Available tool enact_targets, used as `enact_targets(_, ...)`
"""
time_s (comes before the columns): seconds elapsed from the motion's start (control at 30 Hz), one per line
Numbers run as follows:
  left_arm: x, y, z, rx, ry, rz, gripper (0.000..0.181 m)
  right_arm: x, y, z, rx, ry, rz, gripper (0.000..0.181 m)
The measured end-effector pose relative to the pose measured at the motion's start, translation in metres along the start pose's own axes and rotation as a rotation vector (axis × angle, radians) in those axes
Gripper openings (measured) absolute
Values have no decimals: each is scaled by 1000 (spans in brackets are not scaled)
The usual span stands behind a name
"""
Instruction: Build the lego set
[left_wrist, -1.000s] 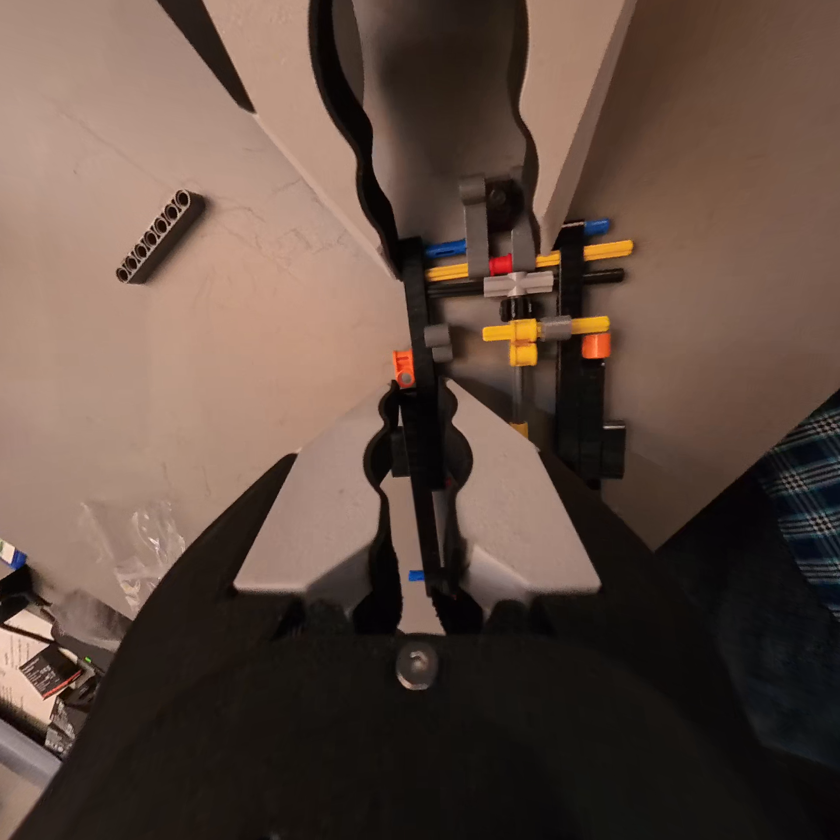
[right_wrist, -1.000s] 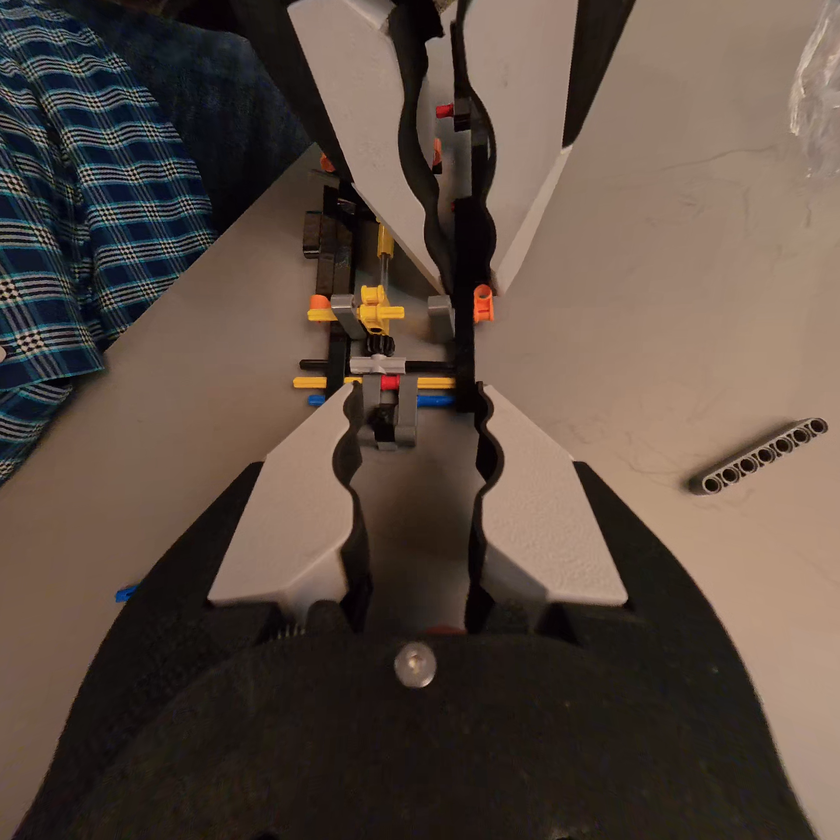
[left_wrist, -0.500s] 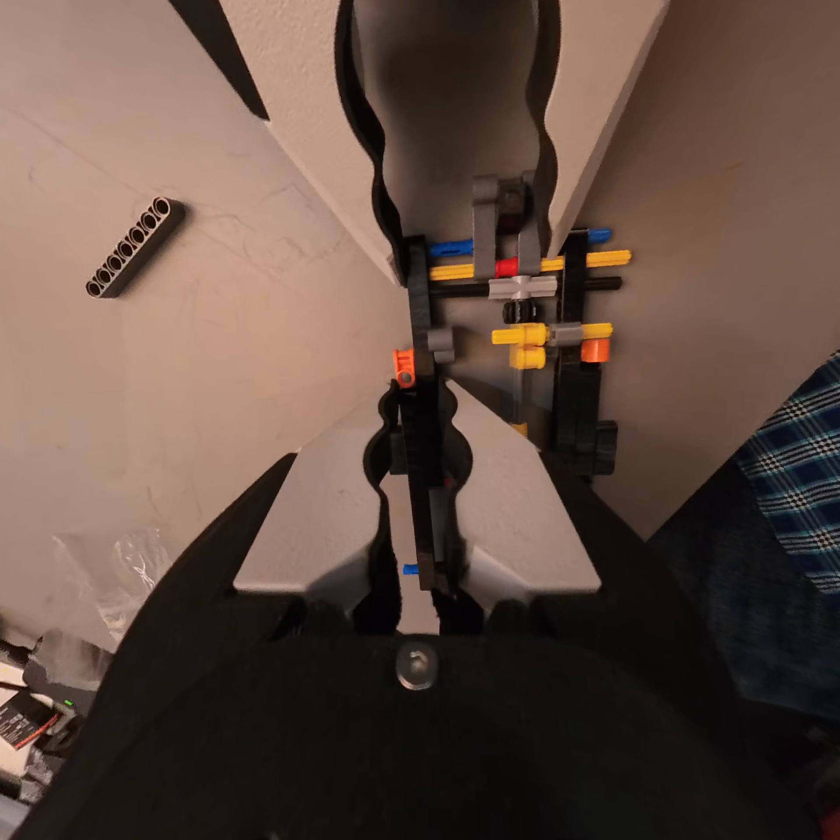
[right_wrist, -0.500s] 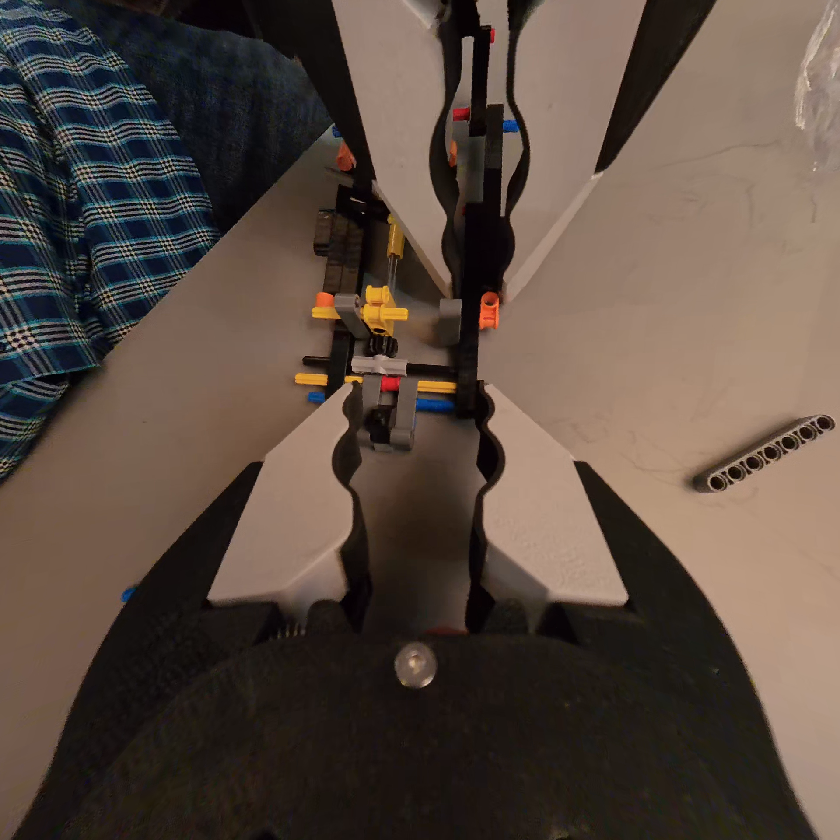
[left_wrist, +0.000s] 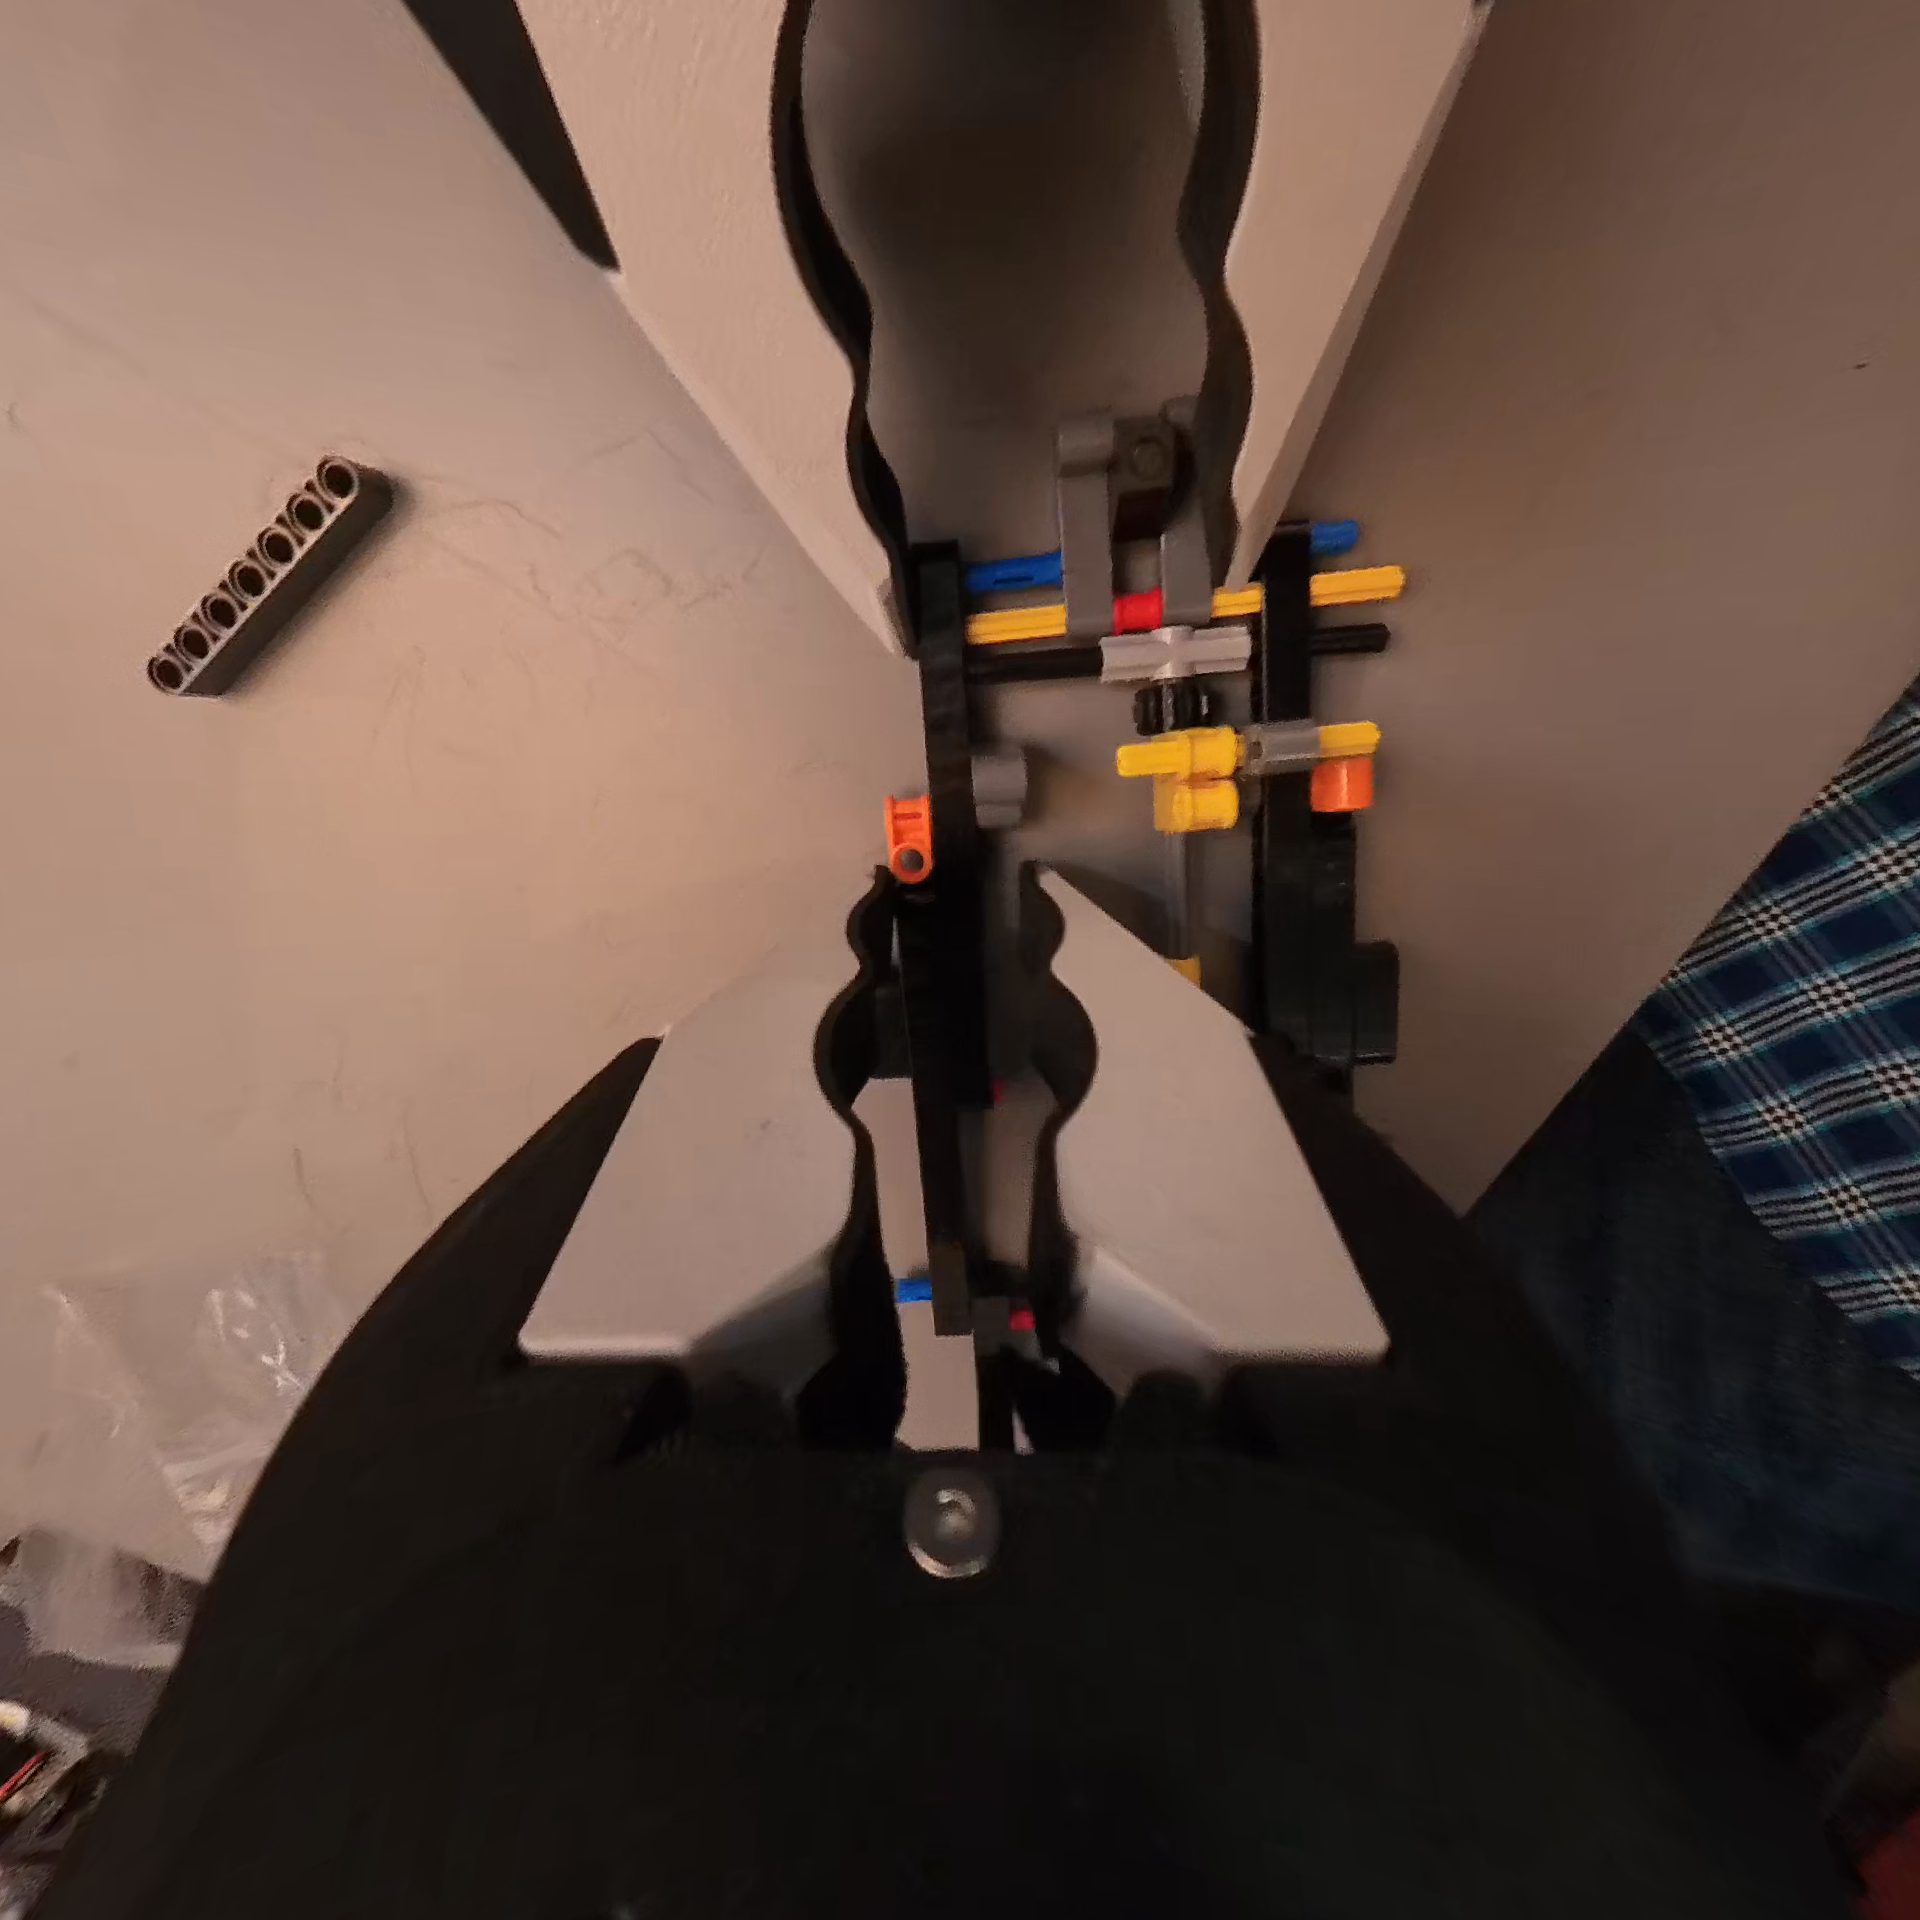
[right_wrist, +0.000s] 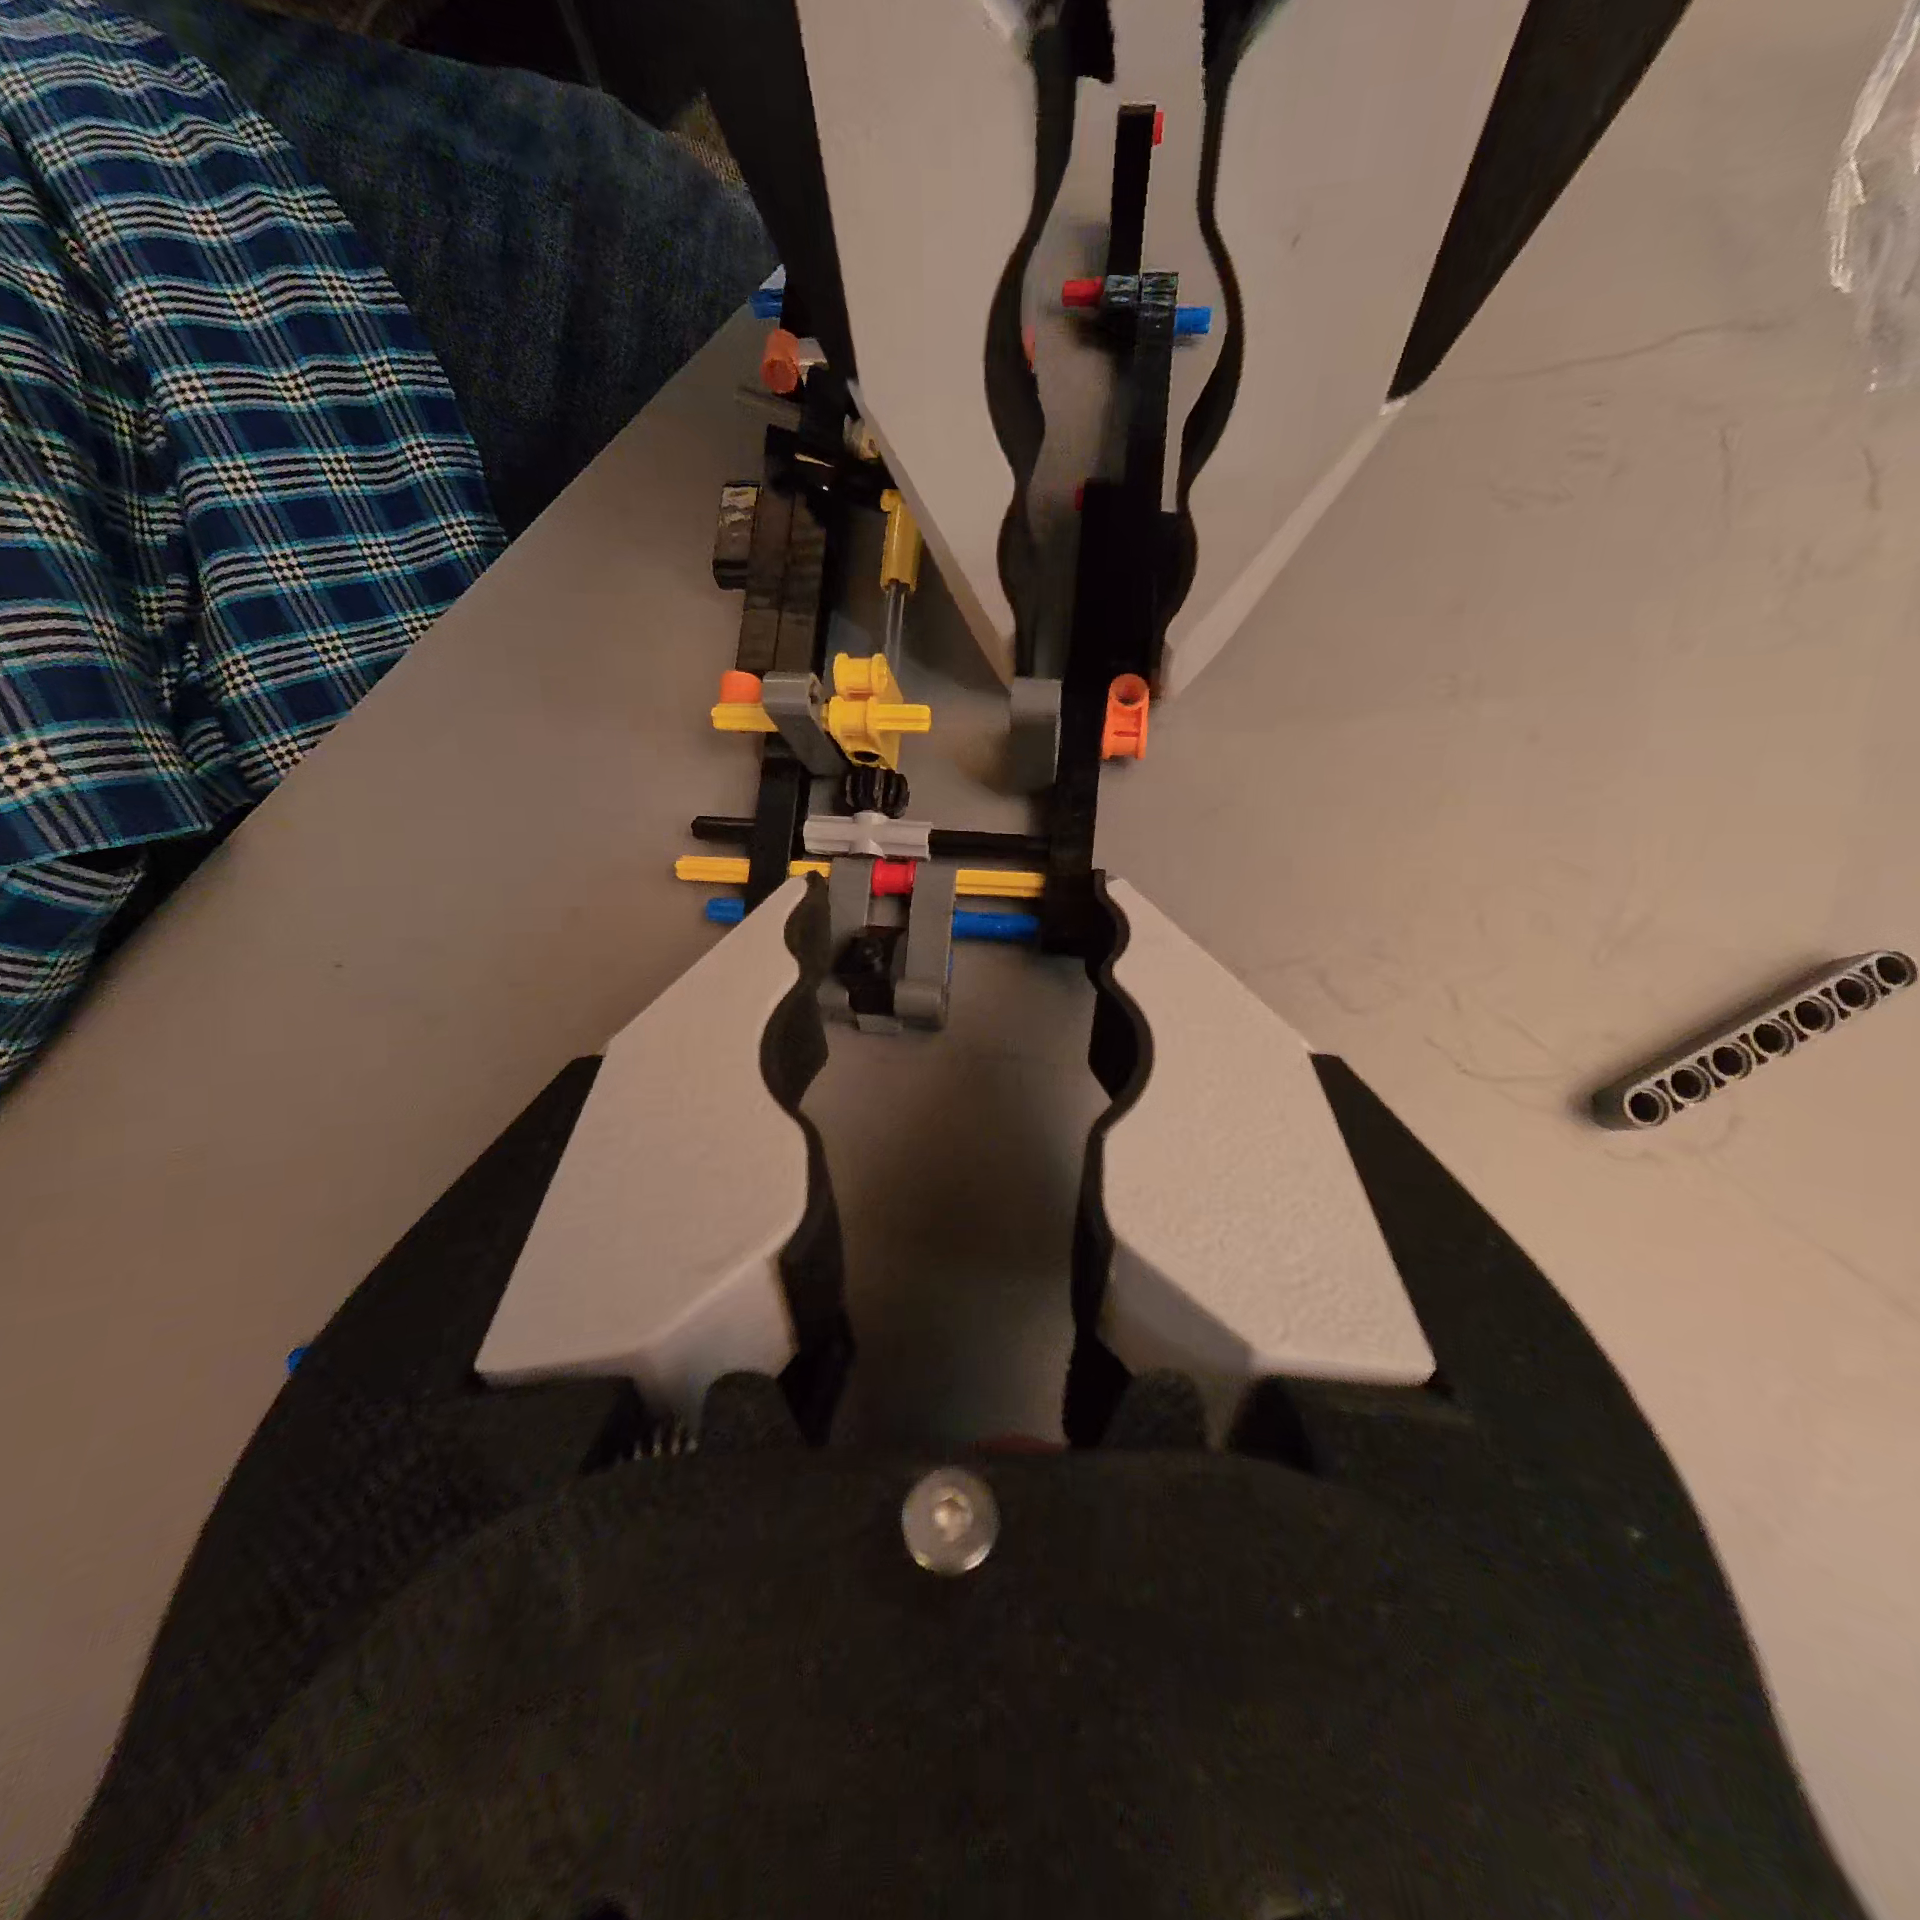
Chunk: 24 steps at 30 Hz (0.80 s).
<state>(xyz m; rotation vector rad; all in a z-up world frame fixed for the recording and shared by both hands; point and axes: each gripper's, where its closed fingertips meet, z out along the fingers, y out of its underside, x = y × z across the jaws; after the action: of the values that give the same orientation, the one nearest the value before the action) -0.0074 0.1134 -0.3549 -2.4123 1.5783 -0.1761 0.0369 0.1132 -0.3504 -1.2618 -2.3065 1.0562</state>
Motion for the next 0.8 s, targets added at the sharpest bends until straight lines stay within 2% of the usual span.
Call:
enact_targets(0.1, 3, 0, -4, 51, 51, -26, 37, 0, 0, 0, 0, 0, 0, 48)
enact_targets(0.23, 8, -11, -27, 204, 133, -103, 66, 0, 0, 0, 1, -1, 1, 48)
enact_targets(0.27, 11, -13, -27, 210, 147, -108, 74, 0, 0, 0, 2, -1, 1, 48)
enact_targets(0.4, 32, -3, -4, 93, 182, -97, 91, 0, 0, 0, 3, -4, 6, 48)
enact_targets(0.5, 25, -6, -1, 113, 133, -136, 77, 0, 0, 1, 3, -4, 5, 48)
enact_targets(0.8, 27, -6, -1, 119, 93, -168, 66, 0, -1, 1, 1, -5, 5, 49)
